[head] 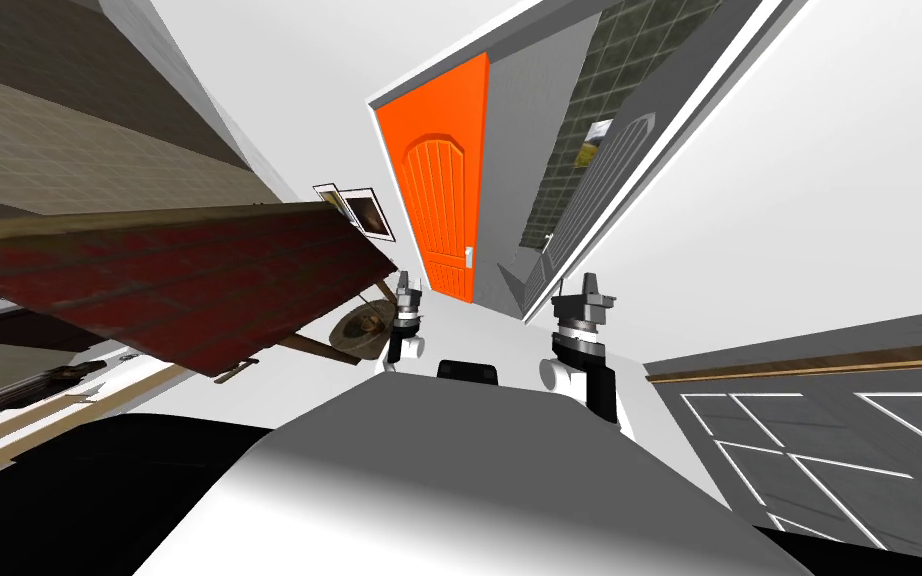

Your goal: Push the door open

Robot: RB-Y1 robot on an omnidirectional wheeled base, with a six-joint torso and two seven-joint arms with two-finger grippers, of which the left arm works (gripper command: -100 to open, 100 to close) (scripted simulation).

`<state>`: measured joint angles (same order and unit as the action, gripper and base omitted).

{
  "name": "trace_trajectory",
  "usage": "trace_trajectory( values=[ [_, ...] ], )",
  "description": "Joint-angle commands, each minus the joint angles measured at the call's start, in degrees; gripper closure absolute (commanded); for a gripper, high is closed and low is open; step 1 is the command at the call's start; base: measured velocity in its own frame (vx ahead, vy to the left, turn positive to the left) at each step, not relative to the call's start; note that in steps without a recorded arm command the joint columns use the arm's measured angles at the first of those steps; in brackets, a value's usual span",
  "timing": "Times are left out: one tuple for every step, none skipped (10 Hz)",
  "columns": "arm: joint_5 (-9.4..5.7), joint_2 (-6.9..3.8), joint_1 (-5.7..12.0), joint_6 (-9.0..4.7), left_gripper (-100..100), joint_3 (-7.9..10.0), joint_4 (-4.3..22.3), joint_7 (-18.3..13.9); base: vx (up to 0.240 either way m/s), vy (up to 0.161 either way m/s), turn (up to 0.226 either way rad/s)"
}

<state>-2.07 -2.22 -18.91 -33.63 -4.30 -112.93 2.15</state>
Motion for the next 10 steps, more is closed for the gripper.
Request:
trace_trajectory(
  values=[
    [0.08,-0.41,1.14,0.17,-100,-0.07,2.08,-0.22,0.097,0.025,-0.019],
    [0.14,-0.61,2.04,0.32,-100,-0.09,3.54,-0.31,0.088,0.02,-0.018],
    [0.2,-0.79,3.0,0.47,-100,-0.1,5.08,-0.42,0.081,0.006,-0.02],
    [0.27,-0.95,4.01,0.63,-100,-0.11,6.7,-0.52,0.099,0.017,-0.018],
    [0.34,-1.1,5.01,0.79,-100,-0.13,8.31,-0.62,0.102,0.026,-0.022],
    [0.4,-1.26,6.01,0.95,-100,-0.14,9.92,-0.73,0.106,0.035,-0.023],
    [0.47,-1.41,7.01,1.11,-100,-0.16,11.53,-0.83,0.1,0.022,-0.022],
    [0.54,-1.52,8.07,1.28,-100,-0.17,13.22,-0.94,0.092,0.01,-0.018],
    [0.61,-1.61,9.13,1.45,-100,-0.19,14.94,-1.05,0.105,0.019,-0.019],
    [0.68,-1.7,10.2,1.62,-100,-0.2,16.65,-1.17,0.107,0.027,-0.015]
  ],
)
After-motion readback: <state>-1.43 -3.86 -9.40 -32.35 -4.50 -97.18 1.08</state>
